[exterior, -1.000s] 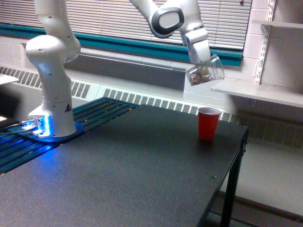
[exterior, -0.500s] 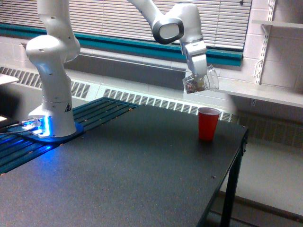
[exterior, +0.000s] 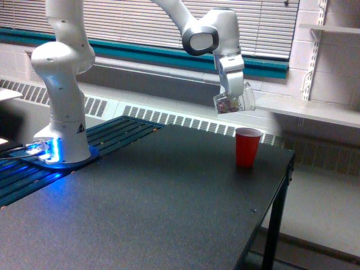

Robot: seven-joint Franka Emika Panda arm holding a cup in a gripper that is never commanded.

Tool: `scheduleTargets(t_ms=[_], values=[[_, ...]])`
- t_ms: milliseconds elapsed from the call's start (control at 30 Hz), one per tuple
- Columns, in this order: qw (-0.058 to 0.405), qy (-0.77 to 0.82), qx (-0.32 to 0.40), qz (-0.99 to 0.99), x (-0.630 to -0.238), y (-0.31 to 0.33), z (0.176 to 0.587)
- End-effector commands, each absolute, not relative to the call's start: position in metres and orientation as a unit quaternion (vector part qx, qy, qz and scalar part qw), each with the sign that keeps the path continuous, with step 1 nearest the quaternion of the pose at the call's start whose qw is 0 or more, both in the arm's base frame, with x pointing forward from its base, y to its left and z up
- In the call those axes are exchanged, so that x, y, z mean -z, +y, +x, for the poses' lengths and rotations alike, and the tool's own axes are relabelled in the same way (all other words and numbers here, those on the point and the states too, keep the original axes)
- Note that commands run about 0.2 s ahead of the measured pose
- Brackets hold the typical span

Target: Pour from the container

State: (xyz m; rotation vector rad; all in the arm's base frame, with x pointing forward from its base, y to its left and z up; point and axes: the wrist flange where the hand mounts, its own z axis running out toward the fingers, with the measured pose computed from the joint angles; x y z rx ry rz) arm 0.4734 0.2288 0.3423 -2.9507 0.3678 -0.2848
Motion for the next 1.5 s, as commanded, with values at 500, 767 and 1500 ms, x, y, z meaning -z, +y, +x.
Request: scheduleTargets(t_ms=[500,767,1500], values=[[0.074,0.088,0.021,-0.993,-0.32,0.24,0.469],[0.07,0.079,0.001,-0.994,-0.316,0.24,0.477],[0.06,0.038,-0.074,-0.995,-0.306,0.262,0.492]])
